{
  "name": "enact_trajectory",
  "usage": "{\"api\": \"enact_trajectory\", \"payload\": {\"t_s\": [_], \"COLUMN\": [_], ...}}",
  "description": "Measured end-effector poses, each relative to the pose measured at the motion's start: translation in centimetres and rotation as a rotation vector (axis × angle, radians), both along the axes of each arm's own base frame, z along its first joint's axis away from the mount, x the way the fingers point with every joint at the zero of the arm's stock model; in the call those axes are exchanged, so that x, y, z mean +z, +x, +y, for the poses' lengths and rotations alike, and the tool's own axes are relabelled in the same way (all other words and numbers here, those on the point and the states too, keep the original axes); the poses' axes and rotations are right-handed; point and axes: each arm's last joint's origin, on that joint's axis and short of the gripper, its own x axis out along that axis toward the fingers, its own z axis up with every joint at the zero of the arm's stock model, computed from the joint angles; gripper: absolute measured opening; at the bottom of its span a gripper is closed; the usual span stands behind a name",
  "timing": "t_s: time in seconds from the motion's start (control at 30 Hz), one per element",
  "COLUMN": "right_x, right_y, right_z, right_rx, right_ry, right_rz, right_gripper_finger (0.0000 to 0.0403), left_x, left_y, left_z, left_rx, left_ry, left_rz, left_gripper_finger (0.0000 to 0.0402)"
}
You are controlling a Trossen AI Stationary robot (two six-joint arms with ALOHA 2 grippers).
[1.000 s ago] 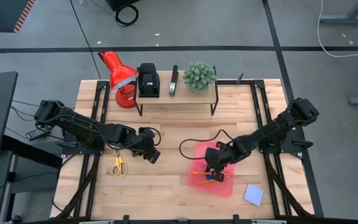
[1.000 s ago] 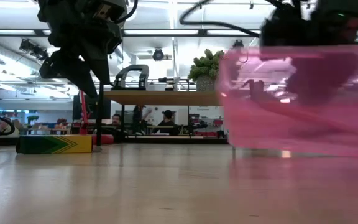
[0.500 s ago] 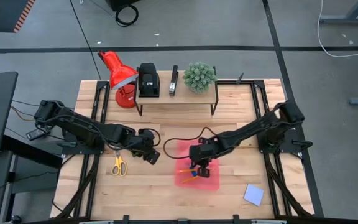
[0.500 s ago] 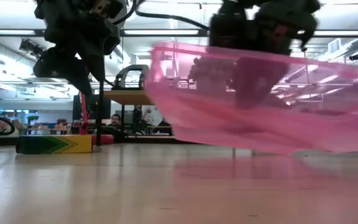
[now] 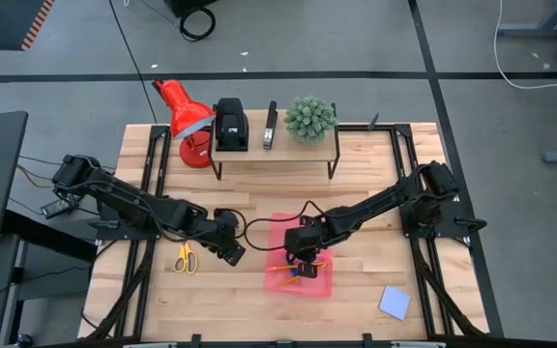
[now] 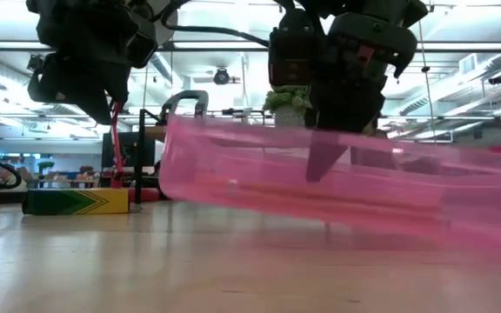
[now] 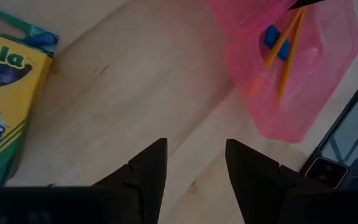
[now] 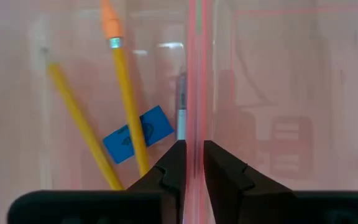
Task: Pack school essentials
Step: Move the pink supply box to the bottom center of the table, then put the purple sticky notes into the pink supply box
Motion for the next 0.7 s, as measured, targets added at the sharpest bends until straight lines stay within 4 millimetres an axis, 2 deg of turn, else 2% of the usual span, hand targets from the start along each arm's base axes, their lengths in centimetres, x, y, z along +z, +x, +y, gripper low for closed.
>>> {"api": "enact_trajectory", "payload": {"t_s": [0.17,0.27,0.53,0.7], "right_x": [0.7,1.6,6.0,8.6], "right_y": [-0.2,-0.5,-2.5,-4.1], "right_z": [0.0,0.0,-0.7,-1.3], "right_rx": [-0.004,-0.021,-0.046,-0.074], "right_ry": [0.025,0.047,0.022,-0.018], "right_rz": [-0.01,-0.02,-0.092,-0.132], "right_gripper_finger": [0.0063,0.0079,0.0149,0.0171], "left_x": [0.0,0.0,0.1,0.1], "left_y": [0.0,0.1,0.1,0.2], "left_z": [0.0,0.0,0.0,0.0], "left_rx": [0.0,0.005,-0.008,-0.004], "left_ry": [0.003,0.011,0.037,0.038], "left_rz": [-0.006,-0.012,-0.025,-0.037], "left_gripper_finger": [0.0172,0.0172,0.0172,0.0172]}}
